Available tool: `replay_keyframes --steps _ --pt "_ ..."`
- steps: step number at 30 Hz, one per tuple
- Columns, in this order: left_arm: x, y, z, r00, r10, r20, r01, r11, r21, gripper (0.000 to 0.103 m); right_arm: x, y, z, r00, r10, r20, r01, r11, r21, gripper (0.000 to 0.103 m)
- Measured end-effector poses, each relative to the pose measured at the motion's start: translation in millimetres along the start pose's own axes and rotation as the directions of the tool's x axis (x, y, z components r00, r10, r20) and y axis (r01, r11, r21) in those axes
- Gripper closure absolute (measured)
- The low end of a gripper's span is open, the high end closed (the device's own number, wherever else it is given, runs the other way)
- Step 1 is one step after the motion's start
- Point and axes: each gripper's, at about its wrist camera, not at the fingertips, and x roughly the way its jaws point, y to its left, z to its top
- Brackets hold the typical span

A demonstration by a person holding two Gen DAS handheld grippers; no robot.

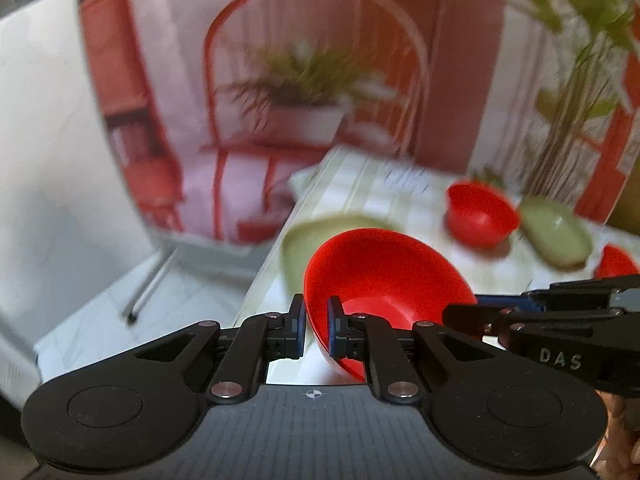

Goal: Organize plates and bowls

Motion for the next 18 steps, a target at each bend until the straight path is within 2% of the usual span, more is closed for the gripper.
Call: replay_keyframes --steps 6,12,15,18 --pt "2.0 -41.0 52.4 0.994 -0.074 0.076 0.07 0.996 0.056 0.091 -28.4 -41.8 41.6 0.995 -0.039 0.088 0.031 0.996 0.088 0.089" --pt "16.6 -66.1 93.7 0.981 -0.147 0.125 0.137 0.987 0.082 0.091 -42.1 -70.3 76.5 0.984 -0.115 0.134 0.103 0.99 0.091 0.089" --pt "32.0 -73.7 110.1 0.974 -0.183 0.134 0.174 0.982 0.072 0.091 -41.7 -87.9 91.8 0.977 -0.158 0.146 0.147 0.986 0.08 0.089" --pt "57.2 -85.0 123.1 0.97 -0.216 0.112 0.211 0.976 0.056 0.091 -36.9 -105.5 102.9 0.97 -0.201 0.14 0.191 0.978 0.08 0.089"
